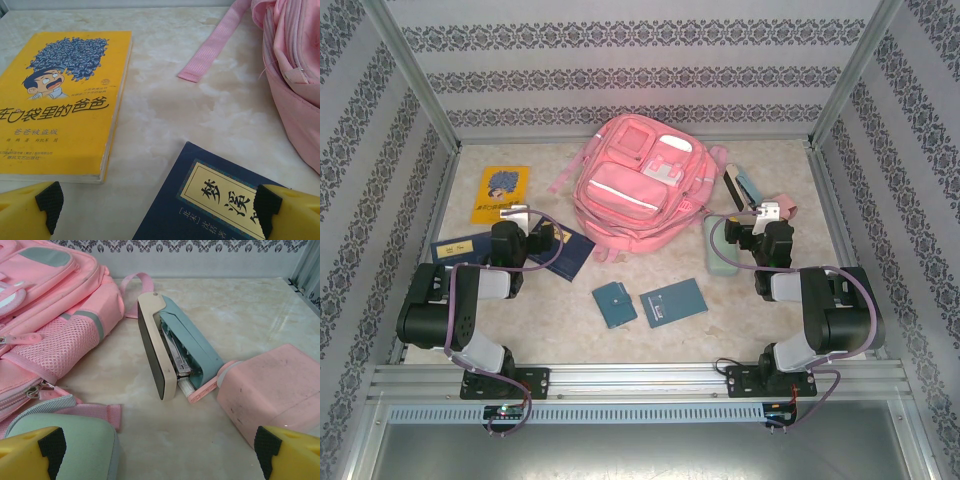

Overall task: Pack the student bag
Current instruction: Rotate the student bag at the top-center of the table.

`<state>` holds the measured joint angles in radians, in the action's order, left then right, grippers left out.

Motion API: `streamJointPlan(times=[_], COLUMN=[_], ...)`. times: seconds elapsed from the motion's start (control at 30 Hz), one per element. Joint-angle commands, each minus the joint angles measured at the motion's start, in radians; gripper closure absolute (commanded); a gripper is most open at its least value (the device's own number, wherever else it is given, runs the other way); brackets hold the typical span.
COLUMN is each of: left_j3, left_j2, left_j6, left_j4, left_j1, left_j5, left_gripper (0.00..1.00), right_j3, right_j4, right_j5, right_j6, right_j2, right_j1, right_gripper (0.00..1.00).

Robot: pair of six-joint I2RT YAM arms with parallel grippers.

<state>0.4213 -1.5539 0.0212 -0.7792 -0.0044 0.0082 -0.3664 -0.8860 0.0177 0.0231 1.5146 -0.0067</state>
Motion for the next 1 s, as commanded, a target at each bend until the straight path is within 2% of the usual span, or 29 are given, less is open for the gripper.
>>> streamJointPlan(times=[0.0,0.07,0.13,0.23,0.3,0.37,0.47,0.53,0.67,0.77,0.9,0.97], left_j3=[-0.003,-0.005,0.026,0.16,0.236,0.301,0.413,0.498,0.613,0.67,0.712,0.715], left_j2=[-0.007,-0.006,0.023,0.113,0.173,0.217,0.264,0.266,0.222,0.162,0.06,0.019], left_j6=[-0.016,-0.016,-0.015,0.005,0.049,0.091,0.227,0.343,0.369,0.407,0.48,0.493], left_j4=[-0.042,-0.047,0.017,0.338,0.494,0.61,0.783,0.92,1.054,1.104,1.133,1.123], left_j1=[0.009,0.009,0.01,0.009,0.009,0.01,0.01,0.012,0.014,0.014,0.002,-0.02], left_j5=[0.016,0.019,0.013,-0.059,-0.103,-0.095,-0.082,-0.095,0.057,0.165,0.284,0.301], left_gripper=[0.0,0.0,0.0,0.0,0.01,0.01,0.01,0.01,0.0,0.05,0.12,0.13], right_j3=[-0.022,-0.023,-0.02,-0.021,-0.034,-0.04,-0.066,-0.107,-0.155,-0.224,-0.361,-0.408], right_j4=[-0.006,-0.005,-0.006,0.02,0.119,0.208,0.354,0.476,0.548,0.651,0.889,0.965], right_j5=[0.021,0.021,0.02,-0.066,-0.091,-0.122,-0.216,-0.202,-0.086,-0.018,-0.063,-0.077], right_j6=[0.009,0.012,0.01,0.042,0.047,0.058,0.259,0.356,0.445,0.502,0.491,0.486], right_j2=[-0.004,-0.004,-0.006,-0.059,-0.144,-0.235,-0.384,-0.461,-0.529,-0.532,-0.482,-0.437], right_j1=[-0.003,-0.003,-0.002,-0.001,-0.001,-0.001,-0.018,-0.037,-0.044,-0.021,0.104,0.187], right_gripper=[0.02,0.02,0.02,0.02,0.02,0.02,0.02,0.02,0.02,0.02,0.02,0.02])
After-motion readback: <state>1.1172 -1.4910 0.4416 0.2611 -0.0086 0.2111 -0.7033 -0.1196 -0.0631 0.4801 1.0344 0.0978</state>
